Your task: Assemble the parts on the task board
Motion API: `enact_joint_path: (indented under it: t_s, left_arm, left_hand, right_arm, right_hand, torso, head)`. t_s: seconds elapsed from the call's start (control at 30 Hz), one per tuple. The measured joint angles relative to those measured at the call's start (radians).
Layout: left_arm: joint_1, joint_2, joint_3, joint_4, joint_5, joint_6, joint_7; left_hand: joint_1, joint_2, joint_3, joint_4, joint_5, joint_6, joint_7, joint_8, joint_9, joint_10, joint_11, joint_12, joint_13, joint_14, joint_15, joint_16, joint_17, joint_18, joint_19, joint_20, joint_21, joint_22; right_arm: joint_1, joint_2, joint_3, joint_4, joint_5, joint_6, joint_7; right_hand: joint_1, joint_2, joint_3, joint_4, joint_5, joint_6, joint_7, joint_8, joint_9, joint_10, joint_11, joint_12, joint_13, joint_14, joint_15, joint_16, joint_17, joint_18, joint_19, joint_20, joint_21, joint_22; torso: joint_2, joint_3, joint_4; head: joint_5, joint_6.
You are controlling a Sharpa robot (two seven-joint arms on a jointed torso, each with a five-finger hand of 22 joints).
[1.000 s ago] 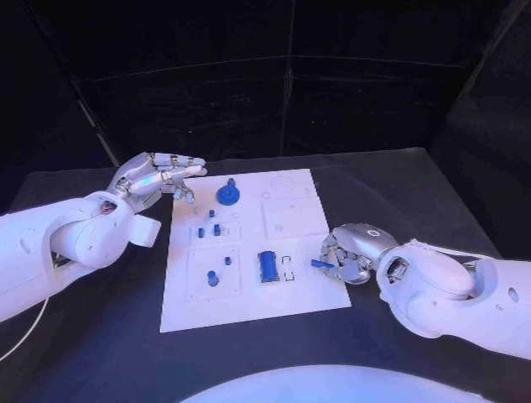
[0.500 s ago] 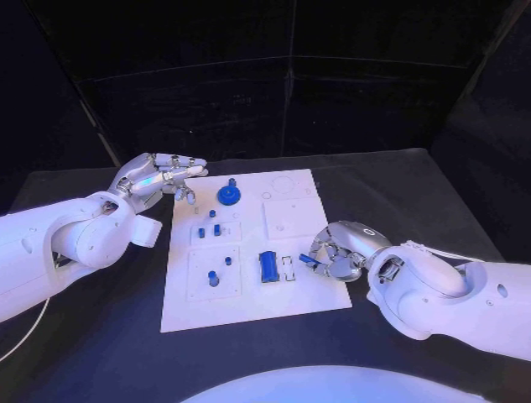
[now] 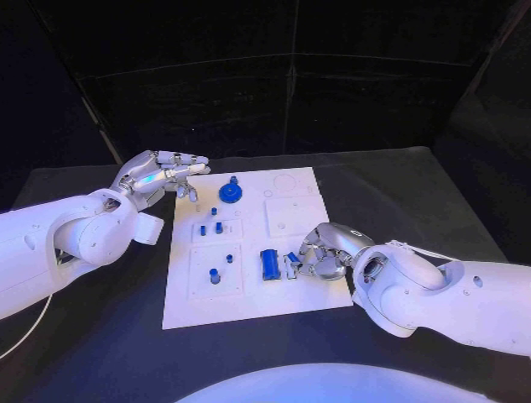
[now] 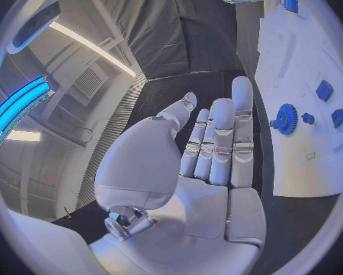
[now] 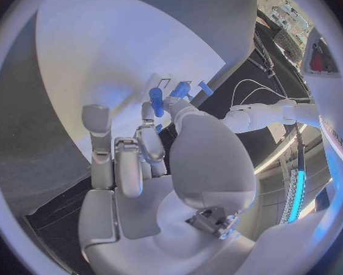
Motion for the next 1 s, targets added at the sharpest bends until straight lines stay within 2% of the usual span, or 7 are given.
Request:
enact_joint_path:
  t_s: [0.17,0.33,0.6,0.77,0.83,1.0]
  left_arm:
    - [0.000,0.000,0.000,0.000,0.000,0.000,0.000]
    - [0.000,0.000,0.000,0.001,0.000,0.000,0.000]
    - [0.000,-0.001,0.000,0.002,0.000,0.000,-0.001]
    - [0.000,-0.001,0.000,0.003,0.000,0.000,-0.001]
    - [0.000,-0.001,0.000,0.003,0.000,0.000,-0.001]
    - [0.000,-0.001,0.000,0.003,0.000,0.000,-0.001]
  left_hand:
    - [0.000,0.000,0.000,0.000,0.000,0.000,0.000,0.000,0.000,0.000,0.000,0.000,0.000,0.000,0.000,0.000,0.000,0.000,0.000,0.000,0.000,0.000]
    - [0.000,0.000,0.000,0.000,0.000,0.000,0.000,0.000,0.000,0.000,0.000,0.000,0.000,0.000,0.000,0.000,0.000,0.000,0.000,0.000,0.000,0.000]
    - [0.000,0.000,0.000,0.000,0.000,0.000,0.000,0.000,0.000,0.000,0.000,0.000,0.000,0.000,0.000,0.000,0.000,0.000,0.000,0.000,0.000,0.000]
    - [0.000,0.000,0.000,0.000,0.000,0.000,0.000,0.000,0.000,0.000,0.000,0.000,0.000,0.000,0.000,0.000,0.000,0.000,0.000,0.000,0.000,0.000]
    - [0.000,0.000,0.000,0.000,0.000,0.000,0.000,0.000,0.000,0.000,0.000,0.000,0.000,0.000,0.000,0.000,0.000,0.000,0.000,0.000,0.000,0.000]
    - [0.000,0.000,0.000,0.000,0.000,0.000,0.000,0.000,0.000,0.000,0.000,0.000,0.000,0.000,0.000,0.000,0.000,0.000,0.000,0.000,0.000,0.000]
  right_arm:
    - [0.000,0.012,0.000,-0.005,0.018,-0.001,-0.008]
    - [0.000,0.018,0.000,-0.012,0.029,0.001,-0.015]
    - [0.000,0.034,0.000,-0.025,0.038,0.016,-0.023]
    - [0.000,0.039,0.000,-0.030,0.041,0.029,-0.027]
    - [0.000,0.041,0.000,-0.031,0.041,0.033,-0.027]
    - [0.000,0.044,0.000,-0.033,0.040,0.039,-0.029]
  right_hand:
    - [-0.018,0.001,-0.012,0.011,0.007,0.002,-0.002,0.003,0.003,0.000,0.000,0.002,0.005,0.000,0.000,0.000,0.000,0.000,0.001,0.001,0.000,0.001]
    - [-0.029,0.002,-0.032,0.014,0.034,0.004,-0.004,0.005,0.006,0.004,-0.004,0.002,0.007,0.000,0.000,0.000,0.000,0.000,0.005,-0.002,0.000,0.002]
    - [-0.029,0.002,-0.032,0.014,0.034,0.004,-0.004,0.005,0.006,0.004,-0.004,0.002,0.007,0.000,0.000,0.000,0.000,0.000,0.005,-0.002,0.000,0.002]
    - [-0.052,-0.003,-0.061,0.030,0.035,0.005,-0.005,0.007,0.008,0.004,-0.004,0.002,0.007,0.000,0.000,0.000,0.000,0.000,0.005,-0.002,0.000,0.001]
    - [-0.056,0.001,-0.073,0.033,0.035,0.005,-0.005,0.008,0.010,0.004,-0.004,0.002,0.007,0.000,0.000,0.000,0.000,0.000,0.005,-0.002,0.000,0.001]
    - [-0.060,-0.003,-0.083,0.038,0.035,0.005,-0.005,0.008,0.010,0.004,-0.004,0.002,0.007,0.000,0.000,0.000,0.000,0.000,0.005,-0.002,0.000,0.001]
  torso:
    - [0.000,0.0001,0.0000]
    - [0.000,0.0001,-0.0006]
    - [-0.001,0.0000,-0.0007]
    - [-0.001,-0.0002,-0.0006]
    - [-0.001,-0.0003,-0.0006]
    - [-0.001,-0.0003,-0.0006]
  head:
    - [0.002,-0.001]
    - [0.002,-0.003]
    - [0.002,-0.005]
    - [-0.001,-0.011]
    - [-0.001,-0.013]
    - [0.000,-0.014]
